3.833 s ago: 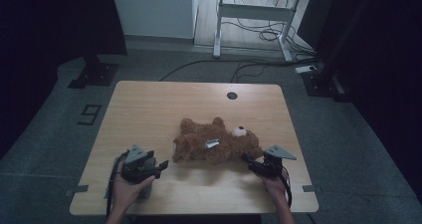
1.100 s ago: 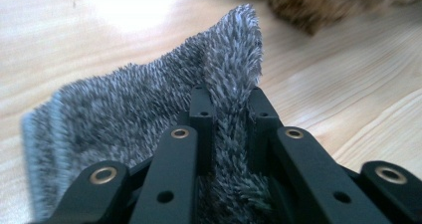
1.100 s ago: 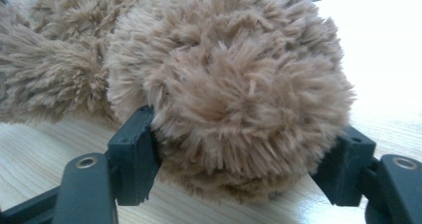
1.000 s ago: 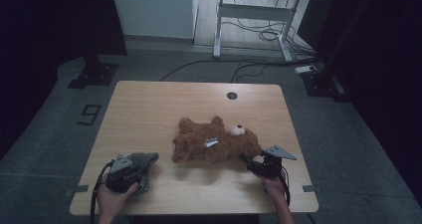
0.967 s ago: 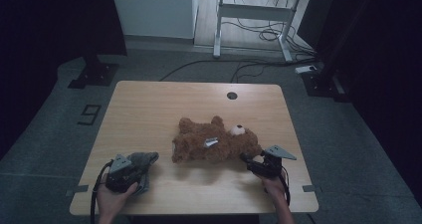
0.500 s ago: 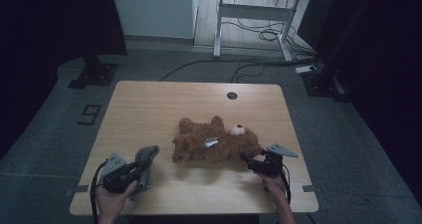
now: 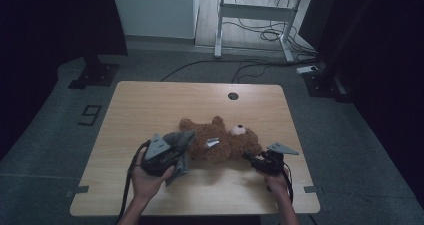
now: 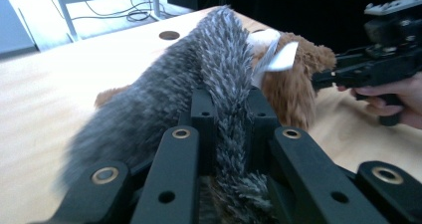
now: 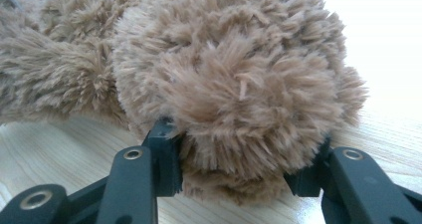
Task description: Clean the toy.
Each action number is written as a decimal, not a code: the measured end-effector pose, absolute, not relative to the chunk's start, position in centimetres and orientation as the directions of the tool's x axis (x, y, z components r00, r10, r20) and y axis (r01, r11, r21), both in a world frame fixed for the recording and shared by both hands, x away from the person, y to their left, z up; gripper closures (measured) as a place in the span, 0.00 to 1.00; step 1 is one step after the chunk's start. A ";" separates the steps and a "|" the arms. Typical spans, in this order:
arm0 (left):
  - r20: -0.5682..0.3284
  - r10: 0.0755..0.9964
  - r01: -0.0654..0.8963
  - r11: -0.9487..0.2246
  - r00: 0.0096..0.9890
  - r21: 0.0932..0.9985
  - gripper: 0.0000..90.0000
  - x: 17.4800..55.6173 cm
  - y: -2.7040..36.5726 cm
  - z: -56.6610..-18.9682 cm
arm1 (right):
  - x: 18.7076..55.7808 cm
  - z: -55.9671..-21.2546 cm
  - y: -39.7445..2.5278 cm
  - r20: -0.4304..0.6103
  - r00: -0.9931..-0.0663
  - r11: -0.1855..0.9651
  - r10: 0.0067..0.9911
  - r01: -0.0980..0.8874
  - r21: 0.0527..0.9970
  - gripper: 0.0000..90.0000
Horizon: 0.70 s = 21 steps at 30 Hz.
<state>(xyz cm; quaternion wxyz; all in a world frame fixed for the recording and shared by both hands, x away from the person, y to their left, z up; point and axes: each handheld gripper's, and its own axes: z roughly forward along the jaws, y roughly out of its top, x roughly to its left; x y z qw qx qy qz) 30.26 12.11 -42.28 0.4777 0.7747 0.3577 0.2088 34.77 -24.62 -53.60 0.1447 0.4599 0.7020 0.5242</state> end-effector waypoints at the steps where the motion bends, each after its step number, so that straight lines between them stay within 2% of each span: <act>1: -0.018 0.757 0.371 -0.298 0.653 0.879 0.88 31.1 11.3 -42.2 | 34.8 -53.6 -24.6 0.277 -0.537 0.031 0.797 0.494 0.869 0.57; 6: -0.039 0.733 0.433 -0.358 0.679 0.827 0.89 34.3 7.3 -43.8 | 34.8 -53.6 -24.5 0.283 -0.551 0.035 0.785 0.496 0.868 0.57; 12: -0.099 0.665 0.457 -0.390 0.740 0.799 0.89 35.7 3.2 -45.6 | 34.8 -53.6 -24.2 0.280 -0.565 0.045 0.776 0.492 0.869 0.57; 14: -0.082 0.665 0.457 -0.413 0.743 0.788 0.89 36.1 2.2 -46.1 | 34.8 -53.6 -24.2 0.279 -0.566 0.045 0.776 0.490 0.870 0.57; 21: -0.065 0.694 0.447 -0.386 0.717 0.807 0.89 35.7 3.4 -46.8 | 34.7 -53.6 -24.3 0.260 -0.565 0.057 0.783 0.482 0.874 0.59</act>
